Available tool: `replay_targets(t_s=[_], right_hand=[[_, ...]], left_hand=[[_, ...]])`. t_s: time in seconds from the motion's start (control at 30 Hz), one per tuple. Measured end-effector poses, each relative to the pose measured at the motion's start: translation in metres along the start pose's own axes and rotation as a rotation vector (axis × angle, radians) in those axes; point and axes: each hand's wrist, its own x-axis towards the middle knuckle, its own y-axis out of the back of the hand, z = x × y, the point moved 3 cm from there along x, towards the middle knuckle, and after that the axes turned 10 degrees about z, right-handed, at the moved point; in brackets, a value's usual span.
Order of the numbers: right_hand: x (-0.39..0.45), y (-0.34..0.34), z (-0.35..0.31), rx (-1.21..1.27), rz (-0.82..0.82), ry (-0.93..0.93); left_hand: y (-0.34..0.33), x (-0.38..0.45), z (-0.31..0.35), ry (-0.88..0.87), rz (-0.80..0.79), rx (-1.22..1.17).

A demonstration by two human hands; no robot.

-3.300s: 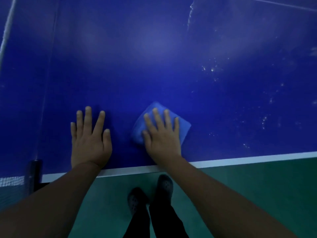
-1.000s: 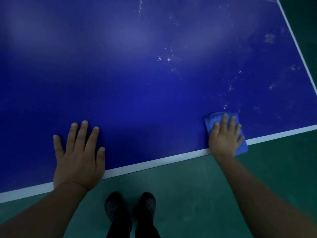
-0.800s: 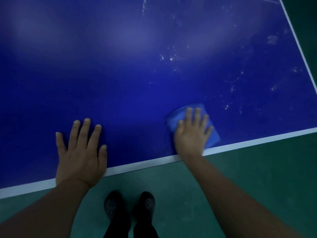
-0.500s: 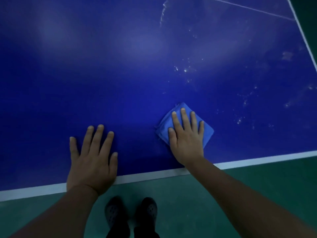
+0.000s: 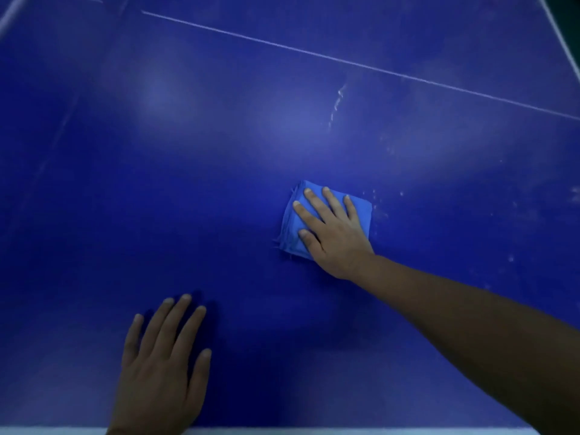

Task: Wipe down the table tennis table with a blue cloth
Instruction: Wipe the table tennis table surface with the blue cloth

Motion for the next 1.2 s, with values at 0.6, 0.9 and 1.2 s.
replay_targets(t_s=[0.6, 0.9, 1.2], right_hand=[[0.264, 0.008, 0.131, -0.063, 0.045, -0.051], [0.225, 0.005, 0.099, -0.022, 0.105, 0.195], [0.327, 0.002, 0.067, 0.025, 0.179, -0.139]], left_hand=[[-0.05, 0.277, 0.046, 0.173, 0.149, 0.025], [-0.055, 0.284, 0.045, 0.19, 0.091, 0.09], [-0.057, 0.285, 0.043, 0.174, 0.119, 0.113]])
